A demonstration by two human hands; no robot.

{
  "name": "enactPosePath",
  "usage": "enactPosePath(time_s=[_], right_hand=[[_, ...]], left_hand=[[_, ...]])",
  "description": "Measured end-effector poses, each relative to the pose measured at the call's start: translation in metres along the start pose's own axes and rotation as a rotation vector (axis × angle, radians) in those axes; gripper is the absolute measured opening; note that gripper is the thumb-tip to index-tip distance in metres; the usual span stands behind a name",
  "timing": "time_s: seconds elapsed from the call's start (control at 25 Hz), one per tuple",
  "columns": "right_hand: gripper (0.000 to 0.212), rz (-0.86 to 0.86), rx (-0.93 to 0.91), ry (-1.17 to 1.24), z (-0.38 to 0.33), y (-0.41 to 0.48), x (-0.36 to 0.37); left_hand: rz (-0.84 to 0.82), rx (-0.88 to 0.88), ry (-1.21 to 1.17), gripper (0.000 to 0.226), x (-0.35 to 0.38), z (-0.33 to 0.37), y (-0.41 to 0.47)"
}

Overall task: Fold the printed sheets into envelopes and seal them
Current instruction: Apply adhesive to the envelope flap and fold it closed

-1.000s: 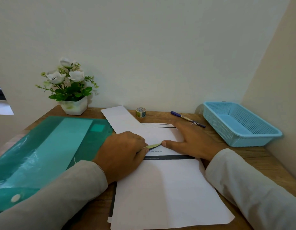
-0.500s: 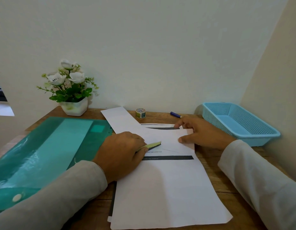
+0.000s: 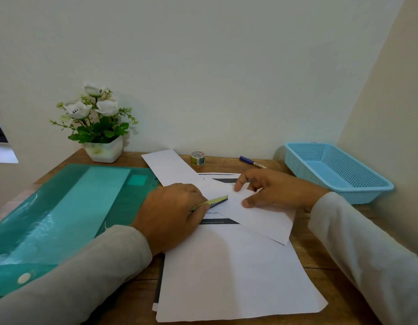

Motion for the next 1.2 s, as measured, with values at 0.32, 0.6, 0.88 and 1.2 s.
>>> enactPosePath(time_s=[0.32,0.6,0.88,1.2], right_hand=[[0.025,-0.096,0.086,0.078,0.024,-0.022,-0.014],[0.042,0.011,0.018,0.357,0.010,-0.017,-0.010],[0.060,0.296,0.095,0.520,0.020,-0.027,-0.046],[0.078,0.400,-0.006,0.578,0.010,-0.036,-0.066]], left_hand=[[0.080,-0.021,-0.104,0.033,-0.009,-0.002,-0.003],[0.049,-0.003,-0.127,0.031,0.000,-0.006,0.000],[0.078,-0.026,-0.136,0.049,-0.002,-0.006,-0.002],[-0.004,-0.030,-0.117,0.055,0.006,-0.002,0.000]])
Point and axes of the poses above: each hand's wrist, its own y-axis towards the middle knuckle, its own x-axis out of the palm, z = x × y, the point moved 10 cm from there along y, towards the middle knuckle, and after that the axes turned 4 degrees about -z, right-handed, at the moved point
